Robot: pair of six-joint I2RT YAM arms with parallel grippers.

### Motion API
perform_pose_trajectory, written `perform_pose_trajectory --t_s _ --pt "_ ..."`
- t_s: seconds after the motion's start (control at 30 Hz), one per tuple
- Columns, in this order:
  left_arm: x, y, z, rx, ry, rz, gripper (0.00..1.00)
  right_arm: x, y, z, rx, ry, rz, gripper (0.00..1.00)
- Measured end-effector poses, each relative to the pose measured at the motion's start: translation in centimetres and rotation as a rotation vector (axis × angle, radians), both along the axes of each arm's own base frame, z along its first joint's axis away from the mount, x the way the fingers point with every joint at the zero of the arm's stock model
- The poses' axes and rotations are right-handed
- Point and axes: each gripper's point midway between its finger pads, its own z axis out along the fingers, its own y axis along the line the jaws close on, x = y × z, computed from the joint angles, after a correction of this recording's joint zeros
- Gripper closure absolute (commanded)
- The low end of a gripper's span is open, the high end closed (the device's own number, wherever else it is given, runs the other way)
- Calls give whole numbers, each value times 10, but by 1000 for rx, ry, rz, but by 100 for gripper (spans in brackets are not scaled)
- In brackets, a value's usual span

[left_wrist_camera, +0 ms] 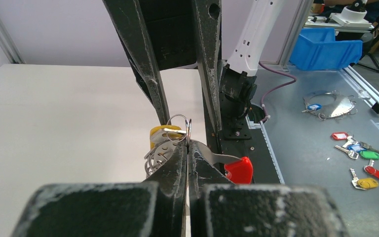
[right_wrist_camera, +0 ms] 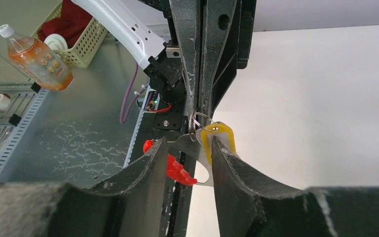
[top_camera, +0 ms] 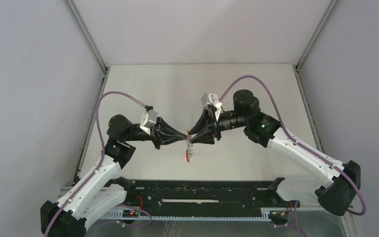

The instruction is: Put the keys on the keyring

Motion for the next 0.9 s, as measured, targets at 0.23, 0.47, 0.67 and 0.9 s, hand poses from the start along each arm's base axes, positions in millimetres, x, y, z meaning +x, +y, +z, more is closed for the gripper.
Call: perform_pose_trajectory --t_s 0.23,0.47,0.67,0.9 --pt "0 0 0 0 0 0 100 1 2 0 1 -18 -15 64" --pt "0 0 0 0 0 1 100 4 1 3 5 -43 -44 60" --pt "1 0 0 0 1 6 100 4 0 8 15 -73 -60 61" --pt "1 0 -1 3 6 8 100 0 1 10 19 -83 -57 64"
